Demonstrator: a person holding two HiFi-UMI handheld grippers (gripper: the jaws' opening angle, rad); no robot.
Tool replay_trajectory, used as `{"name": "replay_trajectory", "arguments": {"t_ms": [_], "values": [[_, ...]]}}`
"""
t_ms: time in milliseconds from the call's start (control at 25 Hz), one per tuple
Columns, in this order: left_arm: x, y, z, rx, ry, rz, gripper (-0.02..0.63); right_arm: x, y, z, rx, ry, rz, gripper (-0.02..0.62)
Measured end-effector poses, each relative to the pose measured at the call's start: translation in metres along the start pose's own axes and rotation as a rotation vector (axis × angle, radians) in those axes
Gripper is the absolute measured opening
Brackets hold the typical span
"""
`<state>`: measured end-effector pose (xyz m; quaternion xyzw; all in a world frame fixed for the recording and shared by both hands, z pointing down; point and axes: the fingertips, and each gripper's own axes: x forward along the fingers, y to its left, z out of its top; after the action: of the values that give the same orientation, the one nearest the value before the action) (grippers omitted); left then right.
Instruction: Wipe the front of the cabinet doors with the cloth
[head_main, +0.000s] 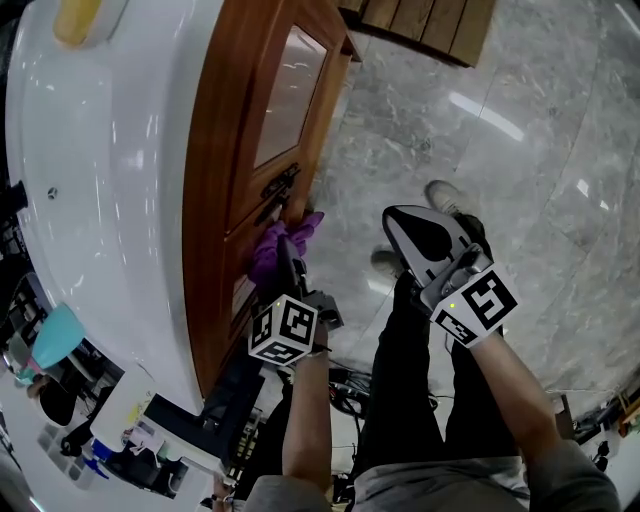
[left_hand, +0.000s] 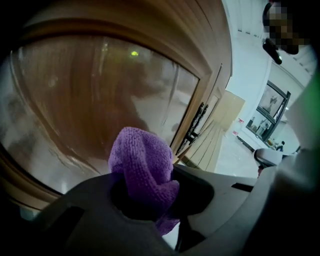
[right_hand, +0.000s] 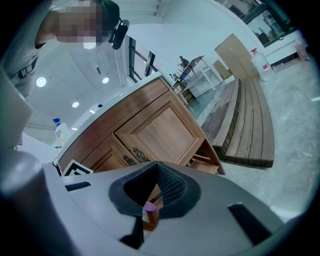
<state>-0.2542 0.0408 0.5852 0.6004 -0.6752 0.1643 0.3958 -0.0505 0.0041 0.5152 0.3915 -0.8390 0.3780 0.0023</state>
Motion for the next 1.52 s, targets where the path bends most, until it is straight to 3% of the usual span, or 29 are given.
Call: {"name": "replay_trajectory", "arguments": {"t_ms": [800,1080,1520], "values": [[0.017,-0.039,0.019,0.023,-0.025,-0.060,0.080,-0.006,-0.014,0.008,0.011,-0.006,-0.010,0.009],[0.010,-0.058,0.026,0.121,-0.063,-0.104,0.080,-0.007,-0.005,0.001,0.004,0.005,0.011,0.009],[-0.019,-0.067,-0.018,0.088,-0.048,-0.146,0.080,-0.018,0.014,-0.014,-0.020,0.023,0.049,0.009]]}}
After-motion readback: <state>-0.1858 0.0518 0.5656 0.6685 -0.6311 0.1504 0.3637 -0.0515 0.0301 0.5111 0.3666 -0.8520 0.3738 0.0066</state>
